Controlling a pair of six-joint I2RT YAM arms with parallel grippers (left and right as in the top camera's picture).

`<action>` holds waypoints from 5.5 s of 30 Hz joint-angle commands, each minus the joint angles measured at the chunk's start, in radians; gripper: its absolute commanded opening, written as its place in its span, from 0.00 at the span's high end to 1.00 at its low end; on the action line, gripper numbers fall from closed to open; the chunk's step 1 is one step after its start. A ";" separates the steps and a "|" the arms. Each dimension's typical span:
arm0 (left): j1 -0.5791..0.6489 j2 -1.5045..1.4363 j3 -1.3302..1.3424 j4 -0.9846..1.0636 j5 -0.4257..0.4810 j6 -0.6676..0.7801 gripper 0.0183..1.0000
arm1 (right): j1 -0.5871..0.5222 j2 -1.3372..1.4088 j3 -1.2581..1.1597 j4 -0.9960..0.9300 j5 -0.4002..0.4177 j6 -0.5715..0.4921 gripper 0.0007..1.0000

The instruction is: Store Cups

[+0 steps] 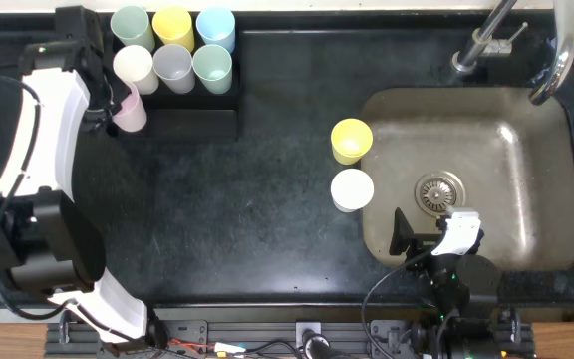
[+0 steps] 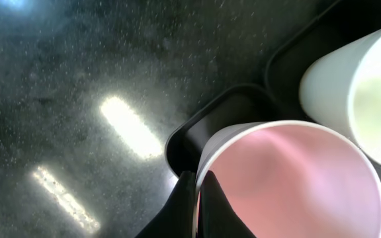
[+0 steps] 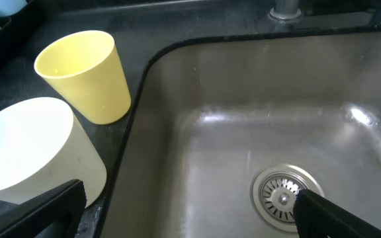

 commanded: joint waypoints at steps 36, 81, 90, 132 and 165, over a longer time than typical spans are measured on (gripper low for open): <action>-0.006 -0.047 -0.138 0.120 0.026 -0.038 0.17 | 0.000 -0.005 -0.015 -0.016 -0.004 0.003 0.00; -0.889 -0.046 -0.058 0.232 0.118 -0.006 0.00 | 0.000 -0.005 -0.015 -0.016 -0.004 0.003 0.00; -0.889 -0.014 -0.043 0.271 0.116 -0.008 0.00 | 0.000 -0.005 -0.015 -0.016 -0.004 0.003 0.00; -0.887 0.063 -0.031 0.281 0.113 -0.009 0.00 | 0.000 -0.005 -0.015 -0.016 -0.004 0.003 0.00; -0.737 -0.101 -0.024 0.300 0.079 -0.009 0.98 | 0.000 -0.005 -0.015 -0.016 -0.004 0.003 0.00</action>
